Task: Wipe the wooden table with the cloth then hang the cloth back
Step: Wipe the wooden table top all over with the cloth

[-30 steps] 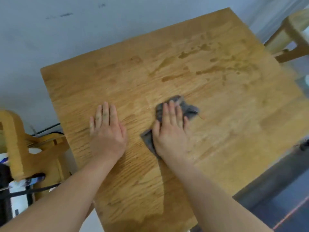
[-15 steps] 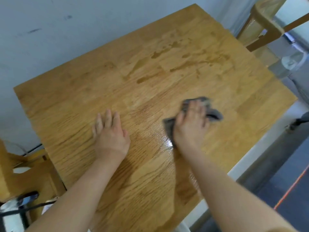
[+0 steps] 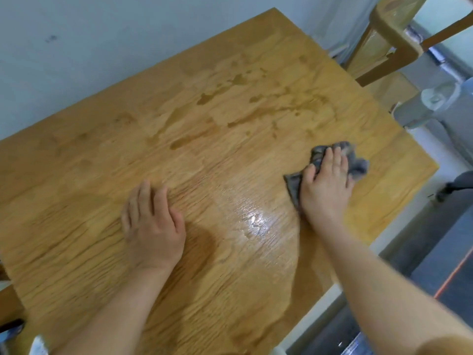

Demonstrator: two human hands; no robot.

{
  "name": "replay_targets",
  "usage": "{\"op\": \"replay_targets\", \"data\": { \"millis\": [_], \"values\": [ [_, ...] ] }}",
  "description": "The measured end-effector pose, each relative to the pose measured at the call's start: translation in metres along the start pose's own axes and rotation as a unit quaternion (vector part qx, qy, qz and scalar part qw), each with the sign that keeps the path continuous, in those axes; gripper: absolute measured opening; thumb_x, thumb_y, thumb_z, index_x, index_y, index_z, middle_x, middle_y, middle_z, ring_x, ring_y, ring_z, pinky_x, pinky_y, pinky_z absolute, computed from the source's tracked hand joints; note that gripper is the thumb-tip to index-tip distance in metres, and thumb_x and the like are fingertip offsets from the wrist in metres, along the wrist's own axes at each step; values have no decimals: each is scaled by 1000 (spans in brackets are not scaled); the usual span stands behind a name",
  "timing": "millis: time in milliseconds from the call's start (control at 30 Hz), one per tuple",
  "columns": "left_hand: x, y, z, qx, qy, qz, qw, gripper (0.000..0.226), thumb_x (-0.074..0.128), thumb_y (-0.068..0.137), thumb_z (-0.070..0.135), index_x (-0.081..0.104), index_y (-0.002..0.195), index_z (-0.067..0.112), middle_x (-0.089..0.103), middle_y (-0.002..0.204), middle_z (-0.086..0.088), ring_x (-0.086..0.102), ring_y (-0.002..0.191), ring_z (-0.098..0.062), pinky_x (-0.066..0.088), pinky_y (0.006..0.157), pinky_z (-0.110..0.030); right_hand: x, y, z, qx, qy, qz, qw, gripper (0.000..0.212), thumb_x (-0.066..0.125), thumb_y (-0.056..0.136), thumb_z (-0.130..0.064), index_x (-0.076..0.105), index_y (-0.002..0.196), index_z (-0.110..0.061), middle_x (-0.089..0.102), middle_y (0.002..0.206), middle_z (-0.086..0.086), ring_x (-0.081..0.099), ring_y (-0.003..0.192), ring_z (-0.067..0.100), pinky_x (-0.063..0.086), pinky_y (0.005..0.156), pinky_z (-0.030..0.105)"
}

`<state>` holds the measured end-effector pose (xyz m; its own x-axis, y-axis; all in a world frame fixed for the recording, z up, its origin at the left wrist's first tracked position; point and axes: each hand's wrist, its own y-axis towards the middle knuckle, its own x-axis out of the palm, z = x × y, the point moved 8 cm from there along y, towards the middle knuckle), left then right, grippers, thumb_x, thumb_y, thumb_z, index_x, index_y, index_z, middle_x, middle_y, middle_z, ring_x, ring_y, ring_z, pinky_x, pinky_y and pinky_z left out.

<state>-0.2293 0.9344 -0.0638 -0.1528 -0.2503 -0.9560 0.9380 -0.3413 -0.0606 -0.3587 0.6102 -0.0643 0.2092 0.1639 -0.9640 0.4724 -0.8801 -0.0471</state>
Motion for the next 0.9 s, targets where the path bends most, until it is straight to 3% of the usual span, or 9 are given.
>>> {"op": "replay_targets", "data": {
  "millis": [67,167,300,400,567,633,767,833,900],
  "values": [
    [2,3,0,-13,-2,5,1000,44,32,91,30,41,131,15,33,149,-15,24,140,-33,19,113,-53,19,-46,-51,-48,16,4,999,62,30,98,-40,20,154,-16,11,163,-1,7,150,16,7,121,44],
    [1,2,1,-8,2,20,1000,45,32,89,30,44,129,14,37,147,-15,30,137,-33,24,110,-53,49,-140,-148,-310,28,-68,948,60,35,94,-41,32,150,-19,23,160,-2,18,148,14,16,119,41],
    [-2,0,-3,-15,0,35,999,45,34,89,27,47,129,14,39,147,-13,31,136,-32,27,110,-53,45,-129,-147,-466,42,-133,873,58,43,89,-42,45,144,-23,36,155,-6,29,144,11,23,116,40],
    [-1,0,-2,-23,1,25,999,46,33,90,28,45,132,17,34,150,-12,27,140,-29,22,113,-52,25,-31,-77,-373,14,-69,925,59,41,89,-40,46,143,-17,42,151,4,34,142,20,26,116,44],
    [1,1,-2,-23,9,18,1000,46,32,89,28,44,133,17,32,151,-12,24,140,-29,20,115,-51,2,42,-13,1,5,17,1000,62,30,94,-38,28,152,-14,19,161,1,16,148,20,13,120,46],
    [0,2,-3,-27,8,18,999,47,33,89,28,44,133,17,33,151,-12,25,140,-29,20,114,-50,18,4,-64,-44,26,17,999,63,30,94,-39,27,152,-15,19,161,1,15,149,19,10,120,44],
    [-1,1,-3,-10,4,41,999,47,37,86,26,47,131,15,38,147,-15,31,136,-32,26,111,-53,56,-102,-184,-342,41,-67,936,61,38,91,-40,38,148,-19,30,158,-2,23,147,15,17,119,42],
    [0,1,-3,-4,2,48,999,47,38,86,26,48,130,14,39,146,-16,33,135,-34,27,110,-53,53,-107,-186,-441,43,-104,890,59,42,90,-40,41,146,-22,32,157,-5,25,145,13,20,118,41],
    [1,1,-1,-7,1,41,999,47,37,86,27,48,131,16,38,147,-15,32,136,-34,25,111,-52,41,-68,-145,-437,19,-84,895,59,44,90,-41,42,146,-24,33,156,-6,27,145,13,21,118,39]
  ]
}}
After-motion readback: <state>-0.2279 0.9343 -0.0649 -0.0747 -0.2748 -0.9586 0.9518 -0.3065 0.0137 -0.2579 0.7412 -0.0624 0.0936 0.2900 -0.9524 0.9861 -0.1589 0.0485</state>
